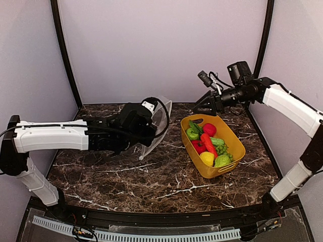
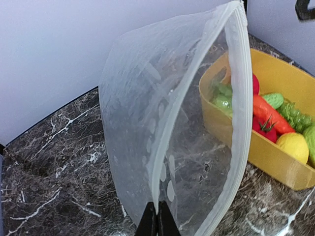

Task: Place the food in the zip-top bag and seal the zipper
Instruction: Open the zipper food storage bag at the center of the board.

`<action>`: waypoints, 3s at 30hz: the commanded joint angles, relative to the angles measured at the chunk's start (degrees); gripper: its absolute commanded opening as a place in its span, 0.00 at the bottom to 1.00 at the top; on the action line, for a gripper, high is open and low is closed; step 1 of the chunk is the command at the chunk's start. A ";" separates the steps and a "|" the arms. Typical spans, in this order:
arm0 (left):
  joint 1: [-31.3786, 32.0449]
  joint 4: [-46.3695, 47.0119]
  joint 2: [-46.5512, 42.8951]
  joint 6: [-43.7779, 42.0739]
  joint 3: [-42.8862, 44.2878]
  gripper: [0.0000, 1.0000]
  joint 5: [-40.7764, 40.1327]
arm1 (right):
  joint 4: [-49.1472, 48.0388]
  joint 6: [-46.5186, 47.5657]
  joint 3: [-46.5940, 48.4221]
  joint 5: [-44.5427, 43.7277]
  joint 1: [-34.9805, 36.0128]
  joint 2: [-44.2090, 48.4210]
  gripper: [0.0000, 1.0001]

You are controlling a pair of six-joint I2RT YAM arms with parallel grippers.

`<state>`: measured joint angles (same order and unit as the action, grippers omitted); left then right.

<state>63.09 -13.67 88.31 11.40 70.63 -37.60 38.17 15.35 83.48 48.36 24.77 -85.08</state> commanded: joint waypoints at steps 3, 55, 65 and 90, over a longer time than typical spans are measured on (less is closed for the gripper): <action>-0.42 9.92 -0.73 11.79 2.63 0.01 -2.62 | 0.34 -5.16 7.99 -0.90 8.52 -6.38 0.62; -5.92 12.83 0.34 24.04 -0.85 0.70 -6.22 | -9.69 -27.35 25.52 -38.39 23.30 -24.70 0.00; -6.04 15.20 4.34 17.59 3.85 0.71 -6.88 | -9.49 -29.88 25.47 -38.99 23.39 -25.58 0.00; -7.98 9.48 0.59 12.50 2.71 0.01 -15.75 | -8.41 -32.41 20.46 -59.36 19.87 -20.92 0.00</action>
<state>55.13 -3.03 91.42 23.53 74.61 -51.94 30.02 -17.06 103.15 -6.48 44.58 -108.86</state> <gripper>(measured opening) 0.011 0.004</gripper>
